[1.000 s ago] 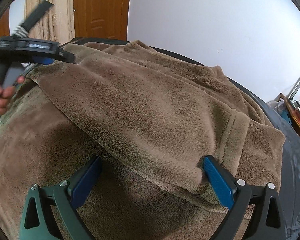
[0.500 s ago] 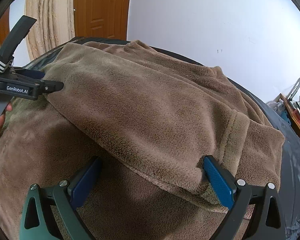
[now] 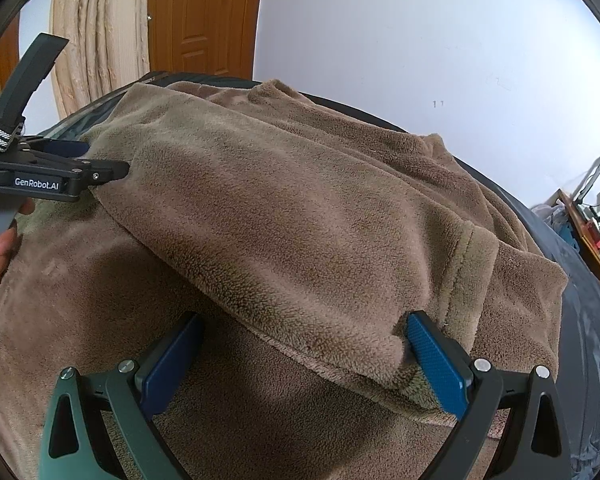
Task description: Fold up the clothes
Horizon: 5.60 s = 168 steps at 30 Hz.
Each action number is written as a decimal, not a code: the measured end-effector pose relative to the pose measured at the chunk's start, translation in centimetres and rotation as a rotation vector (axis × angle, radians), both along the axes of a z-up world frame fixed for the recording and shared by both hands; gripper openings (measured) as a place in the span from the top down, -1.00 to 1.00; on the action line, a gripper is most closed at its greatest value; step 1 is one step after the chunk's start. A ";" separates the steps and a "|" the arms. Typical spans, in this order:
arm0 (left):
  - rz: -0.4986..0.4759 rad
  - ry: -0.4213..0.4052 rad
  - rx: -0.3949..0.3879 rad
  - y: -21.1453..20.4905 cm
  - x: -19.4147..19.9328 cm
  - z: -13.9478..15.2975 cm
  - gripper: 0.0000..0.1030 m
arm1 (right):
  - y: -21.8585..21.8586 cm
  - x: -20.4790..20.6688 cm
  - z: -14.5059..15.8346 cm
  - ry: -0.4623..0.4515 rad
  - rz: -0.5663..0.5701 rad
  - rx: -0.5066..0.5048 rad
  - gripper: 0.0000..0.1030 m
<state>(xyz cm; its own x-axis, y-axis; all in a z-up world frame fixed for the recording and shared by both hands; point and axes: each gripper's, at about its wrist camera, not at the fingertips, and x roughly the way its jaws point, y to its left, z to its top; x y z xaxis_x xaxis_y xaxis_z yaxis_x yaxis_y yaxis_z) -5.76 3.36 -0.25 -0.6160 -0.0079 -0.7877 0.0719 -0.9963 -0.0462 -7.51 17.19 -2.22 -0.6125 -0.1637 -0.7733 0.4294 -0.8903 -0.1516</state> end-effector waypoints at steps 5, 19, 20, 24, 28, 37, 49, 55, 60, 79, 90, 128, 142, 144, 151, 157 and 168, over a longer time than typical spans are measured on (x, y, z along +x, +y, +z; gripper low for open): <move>-0.012 0.044 0.028 0.2 -0.6 1.9 -1.00 | 0.0 0.0 0.0 -0.001 0.000 -0.002 -0.99; -0.019 -0.027 -0.017 1.0 -6.7 -0.8 -1.00 | -0.1 0.0 0.0 -0.003 0.000 -0.003 -0.99; -0.020 -0.025 -0.012 0.9 -6.7 -0.8 -1.00 | -0.1 0.0 0.0 -0.003 0.000 -0.003 -0.99; -0.019 -0.021 -0.010 0.8 -6.7 -0.9 -1.00 | 0.0 -0.1 0.0 -0.004 0.001 -0.002 -0.99; -0.016 -0.013 -0.010 0.7 -6.4 -1.0 -1.00 | 0.0 -0.2 0.0 -0.002 0.001 0.000 -0.99; -0.013 -0.008 -0.011 1.0 -6.1 -1.0 -1.00 | -0.2 -0.1 0.0 0.001 0.003 0.011 -0.99; -0.015 0.000 0.012 0.7 -6.1 -0.9 -1.00 | -0.8 0.6 0.4 0.033 -0.084 0.067 -0.99; -0.014 -0.001 0.007 0.6 -5.9 -0.9 -1.00 | 2.8 0.6 2.1 0.015 -0.159 -0.008 -0.99; -0.014 -0.001 0.006 0.7 -6.0 -0.9 -1.00 | 7.4 -1.1 5.5 0.048 -0.316 -0.209 -0.99; -0.015 -0.004 0.002 0.9 -6.3 -1.1 -1.00 | 1.9 -2.7 0.7 0.026 -0.152 -0.035 -1.00; -0.014 -0.004 -0.002 1.0 -6.2 -1.0 -1.00 | 5.6 -4.7 4.3 0.007 -0.265 -0.298 -1.00; -0.020 -0.004 -0.003 0.8 -6.2 -1.1 -1.00 | 2.7 -3.3 0.6 0.007 -0.107 -0.041 -1.00; -0.029 -0.004 0.008 0.5 -6.1 -1.1 -1.00 | 5.0 0.3 3.0 0.017 -0.182 -0.174 -1.00; -0.030 -0.002 0.013 0.5 -5.9 -1.1 -1.00 | 5.7 3.0 4.2 0.046 -0.174 -0.177 -1.00; -0.048 -0.003 0.010 0.5 -5.3 -0.9 -1.00 | 9.1 13.2 6.1 0.104 -0.187 -0.187 -1.00; -0.039 0.023 -0.020 0.0 -3.5 -0.1 -1.00 | 13.6 18.2 5.7 0.102 -0.276 -0.292 -1.00; 0.053 0.182 -0.123 -3.8 6.4 6.5 -1.00 | 19.6 23.1 5.6 0.184 -0.337 -0.396 -1.00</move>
<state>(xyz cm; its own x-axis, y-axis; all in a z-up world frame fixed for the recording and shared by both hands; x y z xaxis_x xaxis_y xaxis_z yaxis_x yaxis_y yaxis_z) 0.61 -0.42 6.23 -0.7438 -0.1336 -0.6550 0.1259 -0.9903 0.0590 15.64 36.76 3.40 -0.8006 -0.1918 -0.5677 0.1088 -0.9782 0.1772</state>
